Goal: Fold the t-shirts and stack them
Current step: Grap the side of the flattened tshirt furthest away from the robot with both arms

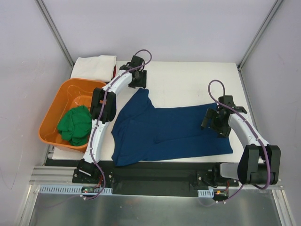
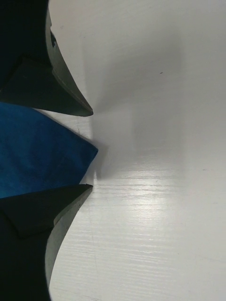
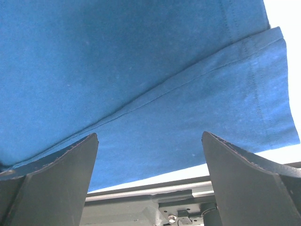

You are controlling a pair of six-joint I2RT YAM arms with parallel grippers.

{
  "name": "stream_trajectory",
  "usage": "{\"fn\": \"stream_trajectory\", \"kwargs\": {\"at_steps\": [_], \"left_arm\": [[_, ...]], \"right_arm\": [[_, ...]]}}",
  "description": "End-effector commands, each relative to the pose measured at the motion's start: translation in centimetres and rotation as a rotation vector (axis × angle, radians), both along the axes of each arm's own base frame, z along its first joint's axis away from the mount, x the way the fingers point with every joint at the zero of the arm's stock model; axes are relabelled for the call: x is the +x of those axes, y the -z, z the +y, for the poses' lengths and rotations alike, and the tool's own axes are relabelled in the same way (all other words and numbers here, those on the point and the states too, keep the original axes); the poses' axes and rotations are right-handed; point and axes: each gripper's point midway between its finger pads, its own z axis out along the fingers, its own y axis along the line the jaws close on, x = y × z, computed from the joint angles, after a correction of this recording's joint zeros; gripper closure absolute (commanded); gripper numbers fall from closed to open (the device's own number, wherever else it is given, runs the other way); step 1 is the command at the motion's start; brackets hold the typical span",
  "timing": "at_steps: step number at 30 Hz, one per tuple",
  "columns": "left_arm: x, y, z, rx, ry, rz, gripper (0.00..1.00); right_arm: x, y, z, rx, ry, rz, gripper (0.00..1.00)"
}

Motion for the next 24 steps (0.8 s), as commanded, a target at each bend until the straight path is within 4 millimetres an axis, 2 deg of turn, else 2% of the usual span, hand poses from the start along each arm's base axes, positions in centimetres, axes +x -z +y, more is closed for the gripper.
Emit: {"fn": "stream_trajectory", "kwargs": {"at_steps": [1,3,7,10,12,16,19,24], "left_arm": [[1.0,-0.4,0.3,0.026,-0.008,-0.027,0.44],[0.6,0.1,0.3,0.028,-0.006,-0.008,0.47],[-0.1,0.8,0.6,0.042,-0.007,0.02,0.61],[-0.3,1.1,0.8,0.054,0.002,0.026,0.79],[-0.3,1.1,0.8,0.058,0.013,0.024,0.99],[-0.2,0.3,0.7,0.058,0.04,0.009,1.0],[0.0,-1.3,1.1,0.071,0.036,-0.023,1.0],[0.3,-5.4,1.3,0.067,0.045,-0.097,1.0]], "right_arm": [[0.9,-0.8,-0.5,-0.035,-0.004,-0.016,0.03],[0.9,-0.7,-0.4,-0.031,-0.006,-0.01,0.03],[0.9,-0.5,-0.4,-0.031,-0.006,-0.007,0.03],[1.0,-0.4,-0.3,-0.026,-0.006,-0.007,0.03],[1.0,-0.5,-0.3,-0.026,-0.006,-0.007,0.03],[1.1,-0.5,-0.5,-0.037,-0.004,-0.007,0.03],[1.5,-0.8,-0.6,-0.046,-0.001,-0.014,0.03],[2.4,-2.2,-2.9,-0.166,0.068,-0.045,0.03]]}}
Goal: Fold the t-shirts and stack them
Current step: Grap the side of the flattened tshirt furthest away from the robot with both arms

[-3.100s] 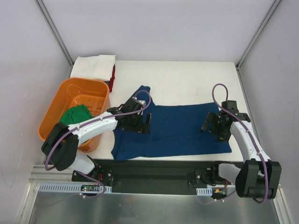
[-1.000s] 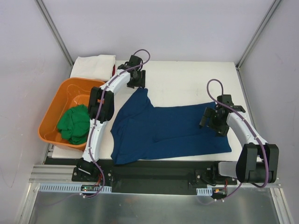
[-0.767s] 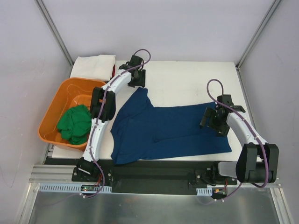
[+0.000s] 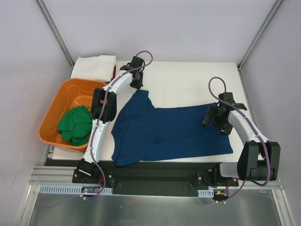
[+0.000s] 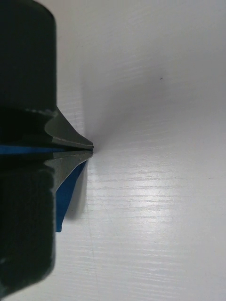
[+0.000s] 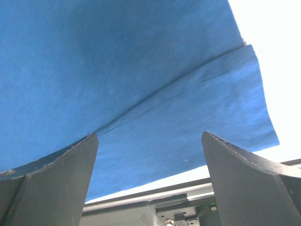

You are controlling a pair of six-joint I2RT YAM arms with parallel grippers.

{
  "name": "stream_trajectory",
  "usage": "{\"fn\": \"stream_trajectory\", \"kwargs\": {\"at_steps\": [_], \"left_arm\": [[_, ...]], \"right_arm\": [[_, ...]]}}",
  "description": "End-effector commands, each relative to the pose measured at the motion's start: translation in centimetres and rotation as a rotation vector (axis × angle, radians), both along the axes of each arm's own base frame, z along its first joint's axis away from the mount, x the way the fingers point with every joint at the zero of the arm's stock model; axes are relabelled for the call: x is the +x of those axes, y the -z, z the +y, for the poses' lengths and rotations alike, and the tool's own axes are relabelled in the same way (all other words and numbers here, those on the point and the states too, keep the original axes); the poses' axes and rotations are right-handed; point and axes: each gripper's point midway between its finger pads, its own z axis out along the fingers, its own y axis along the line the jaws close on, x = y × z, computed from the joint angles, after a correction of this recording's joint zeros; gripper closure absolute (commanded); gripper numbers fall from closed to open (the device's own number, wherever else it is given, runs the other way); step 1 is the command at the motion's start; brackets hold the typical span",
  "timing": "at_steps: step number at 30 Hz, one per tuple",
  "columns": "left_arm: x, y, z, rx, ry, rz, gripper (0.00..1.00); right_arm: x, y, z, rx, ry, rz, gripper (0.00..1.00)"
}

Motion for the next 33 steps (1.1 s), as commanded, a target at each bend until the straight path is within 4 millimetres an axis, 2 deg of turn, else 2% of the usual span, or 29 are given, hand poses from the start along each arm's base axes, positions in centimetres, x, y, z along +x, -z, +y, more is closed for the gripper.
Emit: {"fn": "stream_trajectory", "kwargs": {"at_steps": [1,2,4,5,6,7,9,11,12,13,16,18,22,23,24,27,32,33], "left_arm": [[-0.1,-6.7,0.5,0.007,0.027,-0.099,1.0],[-0.2,-7.9,0.4,-0.006,0.038,-0.118,1.0],[-0.5,-8.5,0.2,-0.013,0.064,-0.122,1.0],[-0.7,-9.6,0.2,-0.022,0.069,-0.135,1.0],[-1.2,-9.4,0.3,-0.02,0.072,-0.124,1.0],[-1.5,-10.4,0.4,-0.024,0.078,-0.136,1.0],[-2.4,-9.9,0.9,-0.006,0.083,-0.118,1.0],[-2.8,-10.7,1.7,0.022,0.074,-0.133,1.0],[-3.2,-10.1,2.1,0.046,0.08,-0.121,1.0],[-3.3,-10.6,2.4,0.058,0.079,-0.131,1.0],[-3.5,-10.7,3.3,0.104,0.085,-0.139,1.0],[-3.6,-10.6,3.6,0.125,0.096,-0.141,1.0],[-4.0,-10.8,4.2,0.151,0.091,-0.138,1.0],[-4.1,-10.5,4.4,0.159,0.088,-0.129,1.0],[-4.3,-10.4,4.6,0.165,0.087,-0.125,1.0],[-4.5,-9.7,4.6,0.172,0.099,-0.11,1.0],[-4.0,-8.2,4.3,0.175,0.109,-0.087,1.0],[-3.8,-8.1,4.3,0.176,0.109,-0.087,1.0]], "right_arm": [[1.5,-2.3,-2.3,-0.132,0.054,-0.046,0.03],[1.8,-2.6,-2.5,-0.145,0.059,-0.052,0.03],[2.7,-3.4,-3.1,-0.177,0.081,-0.058,0.03],[3.0,-3.5,-3.3,-0.188,0.095,-0.055,0.03],[3.6,-4.1,-3.9,-0.217,0.13,-0.054,0.03],[3.9,-4.2,-4.0,-0.227,0.136,-0.054,0.03],[4.9,-4.3,-4.3,-0.243,0.141,-0.05,0.03],[6.6,-5.5,-4.3,-0.242,0.142,-0.085,0.03],[7.2,-5.6,-4.3,-0.243,0.14,-0.082,0.03],[8.5,-6.1,-4.3,-0.244,0.132,-0.091,0.03],[10.3,-5.3,-4.2,-0.239,0.107,-0.058,0.03],[12.0,-6.0,-4.4,-0.234,0.115,-0.077,0.03],[14.6,-5.3,-4.9,-0.19,0.134,-0.069,0.03],[15.1,-4.2,-5.0,-0.155,0.145,-0.043,0.03],[16.1,-4.5,-5.1,-0.134,0.149,-0.06,0.03],[17.8,-3.1,-4.9,-0.064,0.144,-0.043,0.03],[19.8,-1.5,-5.0,-0.039,0.135,-0.029,0.02],[20.2,-0.3,-4.9,-0.037,0.131,-0.007,0.01]]}}
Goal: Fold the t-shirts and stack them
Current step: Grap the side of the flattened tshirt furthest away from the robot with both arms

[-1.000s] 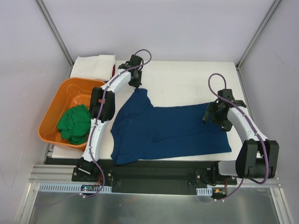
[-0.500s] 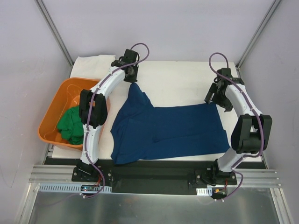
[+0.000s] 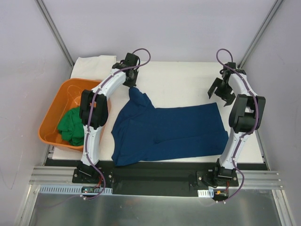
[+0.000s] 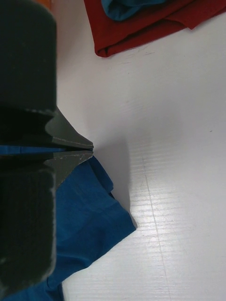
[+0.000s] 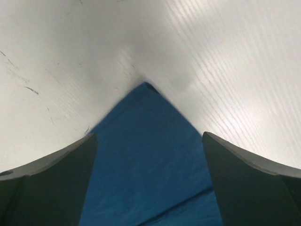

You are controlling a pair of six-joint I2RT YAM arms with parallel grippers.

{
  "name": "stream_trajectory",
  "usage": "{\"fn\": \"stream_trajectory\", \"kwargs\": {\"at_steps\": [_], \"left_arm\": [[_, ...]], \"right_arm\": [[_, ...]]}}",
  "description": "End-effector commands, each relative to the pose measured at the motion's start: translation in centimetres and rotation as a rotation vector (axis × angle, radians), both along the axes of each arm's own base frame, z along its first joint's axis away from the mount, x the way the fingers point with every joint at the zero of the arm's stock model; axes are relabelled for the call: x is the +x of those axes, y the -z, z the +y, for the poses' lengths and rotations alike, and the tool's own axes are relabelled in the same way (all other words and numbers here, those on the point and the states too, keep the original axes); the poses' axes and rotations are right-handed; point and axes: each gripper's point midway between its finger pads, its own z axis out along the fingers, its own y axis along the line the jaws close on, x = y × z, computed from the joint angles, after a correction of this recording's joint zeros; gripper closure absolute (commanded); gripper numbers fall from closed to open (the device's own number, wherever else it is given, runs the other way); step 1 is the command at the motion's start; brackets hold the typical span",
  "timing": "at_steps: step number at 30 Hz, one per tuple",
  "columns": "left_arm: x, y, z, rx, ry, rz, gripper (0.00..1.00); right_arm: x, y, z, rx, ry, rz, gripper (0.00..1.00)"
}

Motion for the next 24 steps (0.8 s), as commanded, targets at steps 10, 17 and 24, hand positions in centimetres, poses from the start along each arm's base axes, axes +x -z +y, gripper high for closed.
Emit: {"fn": "stream_trajectory", "kwargs": {"at_steps": [10,17,24], "left_arm": [[1.4,-0.5,0.0,0.011,0.021,-0.025,1.0],[1.5,-0.4,-0.5,-0.014,0.032,-0.018,1.0],[1.1,-2.0,-1.2,-0.06,0.056,-0.033,1.0]], "right_arm": [[4.5,3.1,0.3,0.037,-0.116,0.072,0.29],[3.8,4.7,0.8,0.078,-0.131,0.12,0.5],[2.9,4.3,0.7,0.077,-0.131,0.137,0.95]]}}
